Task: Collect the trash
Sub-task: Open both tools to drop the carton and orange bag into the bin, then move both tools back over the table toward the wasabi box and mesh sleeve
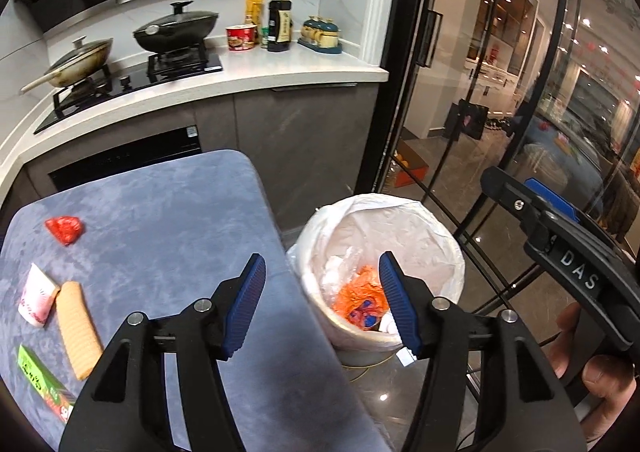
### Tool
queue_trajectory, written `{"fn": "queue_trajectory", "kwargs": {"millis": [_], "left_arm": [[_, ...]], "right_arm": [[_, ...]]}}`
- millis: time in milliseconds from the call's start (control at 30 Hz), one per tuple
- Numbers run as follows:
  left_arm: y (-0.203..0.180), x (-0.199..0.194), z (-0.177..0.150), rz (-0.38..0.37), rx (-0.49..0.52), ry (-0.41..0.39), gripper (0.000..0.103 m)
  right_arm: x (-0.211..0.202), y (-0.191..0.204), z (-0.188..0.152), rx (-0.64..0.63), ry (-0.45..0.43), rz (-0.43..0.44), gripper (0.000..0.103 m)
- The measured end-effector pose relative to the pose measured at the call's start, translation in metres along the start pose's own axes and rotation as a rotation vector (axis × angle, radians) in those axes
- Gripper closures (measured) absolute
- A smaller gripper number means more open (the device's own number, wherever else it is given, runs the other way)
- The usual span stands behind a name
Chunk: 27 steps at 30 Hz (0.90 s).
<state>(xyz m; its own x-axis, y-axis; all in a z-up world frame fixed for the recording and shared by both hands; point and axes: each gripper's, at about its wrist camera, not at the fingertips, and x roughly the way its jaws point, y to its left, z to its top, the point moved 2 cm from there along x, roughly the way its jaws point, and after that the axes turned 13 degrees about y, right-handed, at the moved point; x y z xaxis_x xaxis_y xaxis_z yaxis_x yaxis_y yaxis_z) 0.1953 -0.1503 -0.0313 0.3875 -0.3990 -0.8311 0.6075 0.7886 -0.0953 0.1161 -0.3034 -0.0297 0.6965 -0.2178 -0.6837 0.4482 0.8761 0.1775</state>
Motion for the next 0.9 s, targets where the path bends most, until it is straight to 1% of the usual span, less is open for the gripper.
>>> {"fn": "queue_trajectory", "kwargs": {"millis": [133, 167, 200, 267, 300, 400, 467, 567, 900], "left_arm": [[0.016, -0.008, -0.008, 0.018, -0.028, -0.008, 0.047], [0.02, -0.01, -0.011, 0.021, -0.037, -0.008, 0.044], [0.028, -0.013, -0.015, 0.03, -0.056, -0.006, 0.043], [0.04, -0.019, -0.024, 0.041, -0.085, -0.009, 0.036], [0.047, -0.021, -0.028, 0.051, -0.102, -0.009, 0.034], [0.072, -0.028, -0.041, 0.08, -0.15, -0.006, 0.032], [0.087, -0.033, -0.049, 0.104, -0.183, -0.007, 0.022], [0.114, -0.042, -0.062, 0.143, -0.256, -0.013, 0.015], [0.197, -0.065, -0.108, 0.256, -0.426, -0.013, 0.013]], "right_arm": [[-0.002, 0.016, -0.003, -0.024, 0.002, 0.014, 0.039], [-0.003, 0.021, -0.003, -0.032, 0.002, 0.017, 0.038], [-0.004, 0.026, -0.004, -0.038, 0.002, 0.021, 0.036], [-0.006, 0.036, -0.006, -0.049, -0.002, 0.03, 0.031], [-0.007, 0.04, -0.007, -0.053, -0.003, 0.033, 0.03], [-0.006, 0.058, -0.012, -0.076, 0.006, 0.051, 0.03], [-0.005, 0.07, -0.017, -0.097, 0.018, 0.066, 0.029], [-0.002, 0.093, -0.024, -0.135, 0.035, 0.085, 0.029], [0.007, 0.168, -0.051, -0.233, 0.094, 0.161, 0.029]]}}
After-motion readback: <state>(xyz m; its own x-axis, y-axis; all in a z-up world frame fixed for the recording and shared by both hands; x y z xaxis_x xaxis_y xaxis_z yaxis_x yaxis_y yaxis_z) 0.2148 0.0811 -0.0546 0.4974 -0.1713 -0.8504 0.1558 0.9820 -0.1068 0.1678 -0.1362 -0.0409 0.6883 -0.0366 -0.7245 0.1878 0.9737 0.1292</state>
